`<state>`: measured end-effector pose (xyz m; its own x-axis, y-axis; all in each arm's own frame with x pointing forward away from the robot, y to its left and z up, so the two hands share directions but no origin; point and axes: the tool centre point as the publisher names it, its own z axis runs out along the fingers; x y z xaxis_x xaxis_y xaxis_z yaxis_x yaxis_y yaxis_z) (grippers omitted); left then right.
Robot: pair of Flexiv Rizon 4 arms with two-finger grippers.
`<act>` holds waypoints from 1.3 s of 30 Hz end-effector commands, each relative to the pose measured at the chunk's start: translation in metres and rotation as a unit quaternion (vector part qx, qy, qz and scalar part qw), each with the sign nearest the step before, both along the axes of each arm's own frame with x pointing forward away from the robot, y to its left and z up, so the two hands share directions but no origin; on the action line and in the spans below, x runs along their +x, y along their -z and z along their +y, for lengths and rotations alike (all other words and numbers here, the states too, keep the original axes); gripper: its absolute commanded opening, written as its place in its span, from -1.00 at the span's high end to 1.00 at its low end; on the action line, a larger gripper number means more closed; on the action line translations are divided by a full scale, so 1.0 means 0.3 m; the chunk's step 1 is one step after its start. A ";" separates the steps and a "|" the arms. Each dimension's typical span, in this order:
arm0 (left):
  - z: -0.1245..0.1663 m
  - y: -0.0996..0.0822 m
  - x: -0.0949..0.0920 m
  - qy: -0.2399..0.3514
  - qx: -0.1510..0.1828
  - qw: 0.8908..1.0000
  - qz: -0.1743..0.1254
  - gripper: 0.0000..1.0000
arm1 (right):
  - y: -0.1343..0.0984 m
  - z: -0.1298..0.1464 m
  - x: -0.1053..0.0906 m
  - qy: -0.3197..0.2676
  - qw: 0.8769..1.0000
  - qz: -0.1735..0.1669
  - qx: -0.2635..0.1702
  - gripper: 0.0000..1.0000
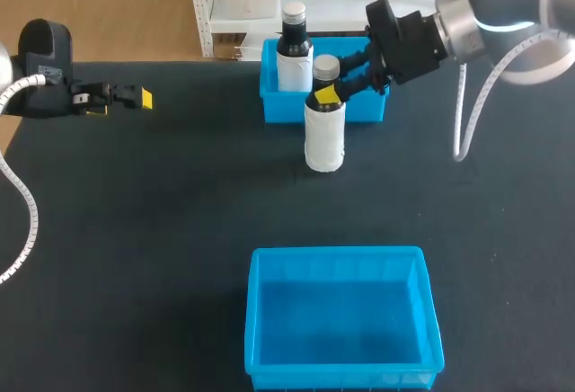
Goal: Pick up the bottle, and place it in the far bin if it is heavy, or in the near bin if it is light.
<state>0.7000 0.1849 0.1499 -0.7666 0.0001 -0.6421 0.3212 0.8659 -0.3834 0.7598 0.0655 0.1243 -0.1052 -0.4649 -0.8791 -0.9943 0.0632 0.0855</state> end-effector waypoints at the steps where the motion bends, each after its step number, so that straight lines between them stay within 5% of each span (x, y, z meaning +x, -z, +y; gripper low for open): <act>1: 0.000 0.000 0.000 0.000 0.000 1.000 0.000 -1.00 | -0.048 -0.008 -0.013 0.003 1.000 -0.007 -0.004 1.00; 23: 0.000 0.000 0.000 0.000 0.000 1.000 0.000 -1.00 | -0.368 -0.061 -0.079 0.023 0.999 -0.045 -0.016 1.00; 39: 0.000 0.000 0.000 0.000 0.000 1.000 0.000 -1.00 | -0.436 -0.087 -0.136 0.037 0.998 -0.058 -0.011 1.00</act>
